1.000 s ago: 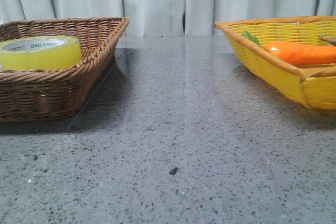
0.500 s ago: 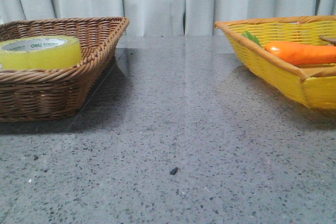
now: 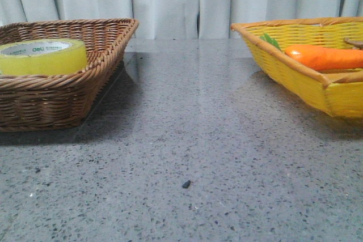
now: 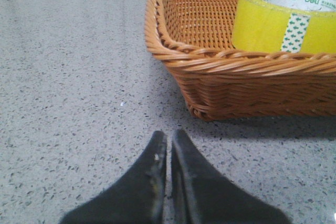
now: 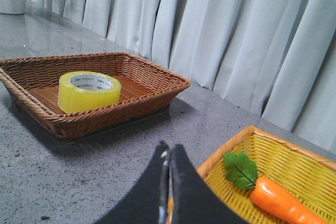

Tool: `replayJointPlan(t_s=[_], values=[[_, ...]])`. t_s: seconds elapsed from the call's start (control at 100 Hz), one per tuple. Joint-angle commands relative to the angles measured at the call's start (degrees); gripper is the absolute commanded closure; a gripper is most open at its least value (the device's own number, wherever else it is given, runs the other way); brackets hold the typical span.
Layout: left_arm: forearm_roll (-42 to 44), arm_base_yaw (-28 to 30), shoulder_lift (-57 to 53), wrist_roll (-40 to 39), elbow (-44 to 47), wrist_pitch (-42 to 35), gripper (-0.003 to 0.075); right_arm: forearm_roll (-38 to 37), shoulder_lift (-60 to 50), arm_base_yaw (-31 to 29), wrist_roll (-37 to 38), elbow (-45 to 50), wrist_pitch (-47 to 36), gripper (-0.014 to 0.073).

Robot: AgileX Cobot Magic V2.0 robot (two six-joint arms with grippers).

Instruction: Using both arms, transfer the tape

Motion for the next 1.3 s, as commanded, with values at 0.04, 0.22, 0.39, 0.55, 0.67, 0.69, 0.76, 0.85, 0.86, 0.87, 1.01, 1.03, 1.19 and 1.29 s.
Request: replayJointPlan(t_s=[0.04, 0.22, 0.39, 0.55, 0.67, 0.69, 0.76, 0.85, 0.86, 0.87, 1.01, 1.03, 1.19, 1.29], values=[[0.0, 0.2, -1.6, -0.6, 0.6, -3.0, 0.0741, -1.1, 0.4, -2.9, -0.1, 0.1, -6.1, 0.0668], [0.0, 0.2, -1.6, -0.6, 0.6, -3.0, 0.0741, -0.9, 0.4, -14.3, -0.1, 7.3, -20.7, 0.0668], [0.0, 0.2, -1.6, -0.6, 0.6, -3.0, 0.0741, 7.4, 0.4, -25.6, -0.1, 14.8, -34.8, 0.0668], [0.0, 0.2, -1.6, -0.6, 0.6, -3.0, 0.0741, 9.9, -2.0, -31.8, -0.1, 18.8, -33.4, 0.0668], [0.0, 0.2, -1.6, -0.6, 0.6, -3.0, 0.0741, 14.6, -4.9, -35.2, -0.2, 20.8, -26.3, 0.0668], [0.0, 0.2, -1.6, -0.6, 0.6, -3.0, 0.0741, 15.1, -5.3, -35.7, -0.3, 21.2, -25.2, 0.0668], [0.0, 0.2, -1.6, -0.6, 0.6, -3.0, 0.0741, 16.7, -6.8, -37.3, -0.7, 22.7, -22.4, 0.0668], [0.0, 0.2, -1.6, -0.6, 0.6, -3.0, 0.0741, 19.4, -9.1, -38.7, -2.3, 23.0, -14.5, 0.0668], [0.0, 0.2, -1.6, -0.6, 0.6, -3.0, 0.0741, 20.0, -9.3, -38.8, -2.6, 23.0, -13.8, 0.0668], [0.0, 0.2, -1.6, -0.6, 0.6, -3.0, 0.0741, 20.0, -9.4, -39.0, -2.6, 23.0, -12.4, 0.0668], [0.0, 0.2, -1.6, -0.6, 0.6, -3.0, 0.0741, 20.0, -11.7, -41.4, -3.3, 23.0, -1.7, 0.0668], [0.0, 0.2, -1.6, -0.6, 0.6, -3.0, 0.0741, 20.0, -12.2, -41.7, -3.3, 23.0, -0.7, 0.0668], [0.0, 0.2, -1.6, -0.6, 0.6, -3.0, 0.0741, 20.0, -14.1, -42.3, -3.3, 23.0, 4.4, 0.0668], [0.0, 0.2, -1.6, -0.6, 0.6, -3.0, 0.0741, 20.0, -14.1, -42.3, -3.3, 23.0, 4.6, 0.0668]])
